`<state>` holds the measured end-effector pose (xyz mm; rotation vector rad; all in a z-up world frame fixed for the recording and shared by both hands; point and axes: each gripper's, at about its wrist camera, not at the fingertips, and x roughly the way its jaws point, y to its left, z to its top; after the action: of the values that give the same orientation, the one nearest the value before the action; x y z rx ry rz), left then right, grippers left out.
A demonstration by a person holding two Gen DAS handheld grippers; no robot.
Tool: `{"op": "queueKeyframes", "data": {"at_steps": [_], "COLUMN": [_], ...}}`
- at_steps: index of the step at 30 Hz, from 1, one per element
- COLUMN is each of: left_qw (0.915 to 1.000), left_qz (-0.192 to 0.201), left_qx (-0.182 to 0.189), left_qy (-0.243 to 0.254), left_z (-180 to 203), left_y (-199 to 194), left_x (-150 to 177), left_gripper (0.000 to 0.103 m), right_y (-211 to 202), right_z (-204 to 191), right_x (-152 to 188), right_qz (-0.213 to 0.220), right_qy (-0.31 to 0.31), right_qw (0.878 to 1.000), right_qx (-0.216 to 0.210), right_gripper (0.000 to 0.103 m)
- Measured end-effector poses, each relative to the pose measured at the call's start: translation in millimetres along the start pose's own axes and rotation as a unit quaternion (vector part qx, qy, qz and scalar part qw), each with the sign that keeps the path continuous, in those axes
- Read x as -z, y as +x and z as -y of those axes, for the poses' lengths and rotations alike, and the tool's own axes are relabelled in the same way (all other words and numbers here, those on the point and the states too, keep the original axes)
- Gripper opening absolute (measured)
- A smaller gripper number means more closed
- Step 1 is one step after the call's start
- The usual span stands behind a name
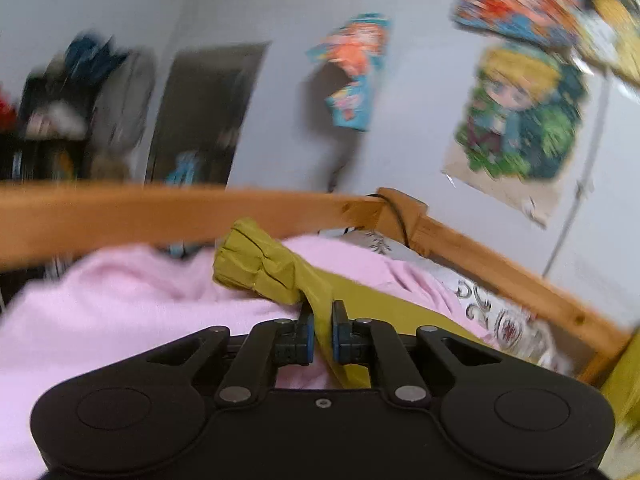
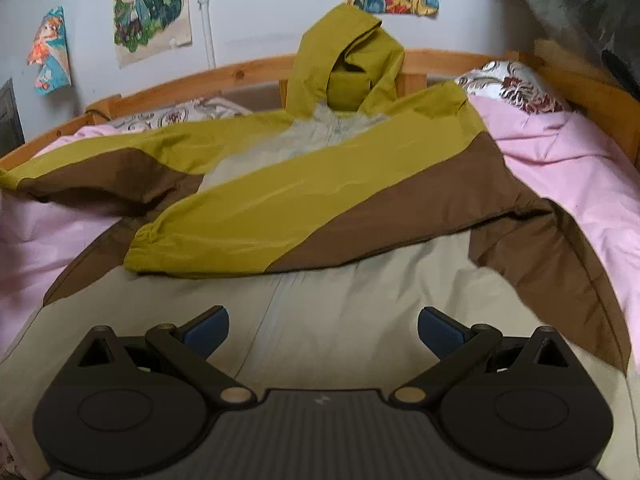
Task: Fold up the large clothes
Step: 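Grasp the other olive sleeve cuff with the left gripper, then lift the sleeve and lay it across the jacket body with the left gripper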
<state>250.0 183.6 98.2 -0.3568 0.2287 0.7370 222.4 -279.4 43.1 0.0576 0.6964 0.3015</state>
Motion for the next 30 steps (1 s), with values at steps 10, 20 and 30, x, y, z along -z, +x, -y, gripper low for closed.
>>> {"op": "queueKeyframes", "data": {"at_steps": [10, 20, 30], "left_qw": [0.9993, 0.9764, 0.8609], "left_qz": [0.003, 0.103, 0.133], "left_qx": [0.006, 0.148, 0.429], "left_qy": [0.037, 0.119, 0.238], "left_z": [19.6, 74.5, 188.1], "left_y": [-37.2, -66.1, -132.2], "left_x": [-13.3, -20.5, 37.1], "left_gripper": [0.008, 0.003, 0.003], "right_y": [-2.2, -3.5, -13.6], "right_z": [33.2, 30.7, 56.7], "right_x": [2.2, 2.1, -5.9], "right_qz": [0.0, 0.004, 0.045], "right_qy": [0.048, 0.047, 0.066], "right_qw": [0.999, 0.999, 0.996], "right_qx": [0.003, 0.001, 0.04], "right_gripper": [0.103, 0.103, 0.103]}}
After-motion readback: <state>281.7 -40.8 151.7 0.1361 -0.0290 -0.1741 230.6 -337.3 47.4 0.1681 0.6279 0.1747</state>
